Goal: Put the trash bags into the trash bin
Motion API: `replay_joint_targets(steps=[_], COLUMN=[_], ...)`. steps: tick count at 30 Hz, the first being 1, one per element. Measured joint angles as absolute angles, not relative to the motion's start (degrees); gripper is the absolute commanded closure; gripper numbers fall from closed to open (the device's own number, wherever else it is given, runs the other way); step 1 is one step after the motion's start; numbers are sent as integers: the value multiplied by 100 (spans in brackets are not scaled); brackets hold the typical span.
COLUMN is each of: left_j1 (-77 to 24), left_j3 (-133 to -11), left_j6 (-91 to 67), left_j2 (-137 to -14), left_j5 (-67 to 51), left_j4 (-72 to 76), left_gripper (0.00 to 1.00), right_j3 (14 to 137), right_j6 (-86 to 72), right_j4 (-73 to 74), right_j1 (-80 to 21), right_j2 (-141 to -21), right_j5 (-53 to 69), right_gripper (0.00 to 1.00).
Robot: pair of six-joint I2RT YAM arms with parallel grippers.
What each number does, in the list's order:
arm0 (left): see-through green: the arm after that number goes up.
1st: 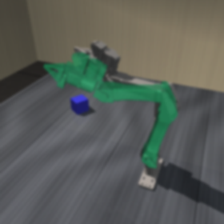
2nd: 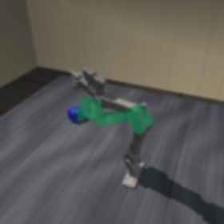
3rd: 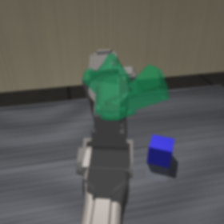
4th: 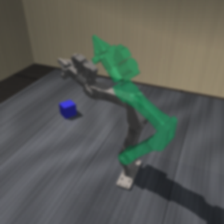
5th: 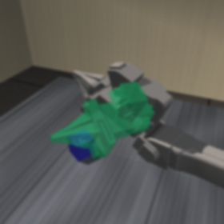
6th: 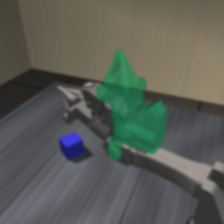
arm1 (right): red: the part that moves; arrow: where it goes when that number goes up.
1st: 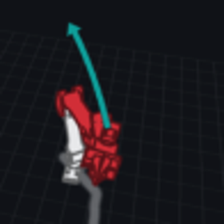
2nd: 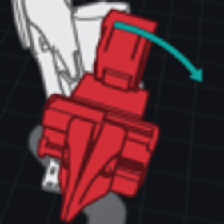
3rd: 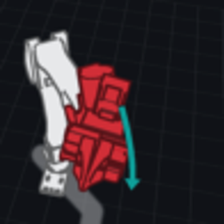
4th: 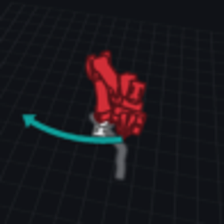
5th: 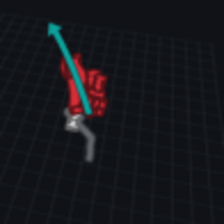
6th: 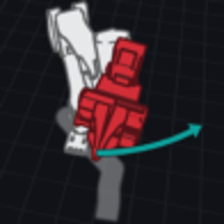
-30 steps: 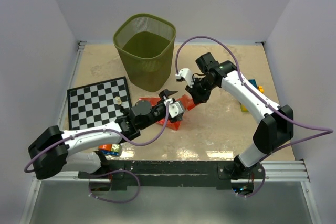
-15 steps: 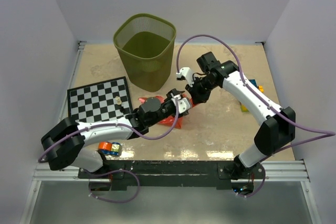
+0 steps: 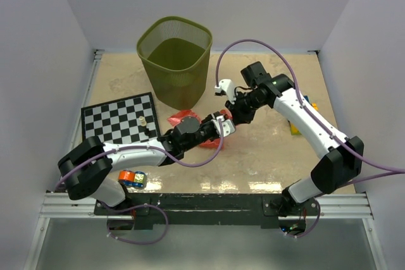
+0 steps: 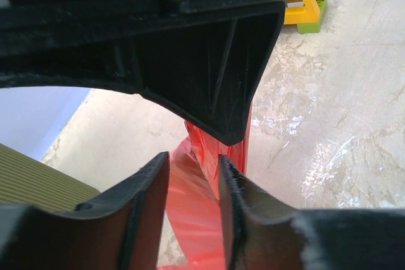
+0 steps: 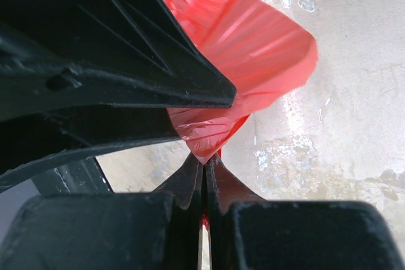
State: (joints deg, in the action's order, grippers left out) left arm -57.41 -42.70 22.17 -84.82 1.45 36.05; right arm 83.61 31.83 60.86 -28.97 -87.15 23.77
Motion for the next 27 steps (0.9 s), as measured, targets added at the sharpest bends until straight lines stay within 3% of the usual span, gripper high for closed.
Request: replay_joint_targets(steps=[12,20,27], left_j1=[-5739,-5739,-5739], left_j3=[-4521,-4587,-4589], left_j6=[2698,2926,3089], left_j2=[-8888,-8927,-8932], left_j5=[143,283,266], left_j4=[3667,3776,3887], left_gripper=[56,66,69], right_j3=[8361,8296,8291], right_j6=[3186,3188,3190], right_j4=[6086,6088,6086], right_j1=[-2897,-2897,-2897], right_j2=[-8667,-8667,-8667], right_j5=[2368,2355,2353], right_gripper=[100,100,100])
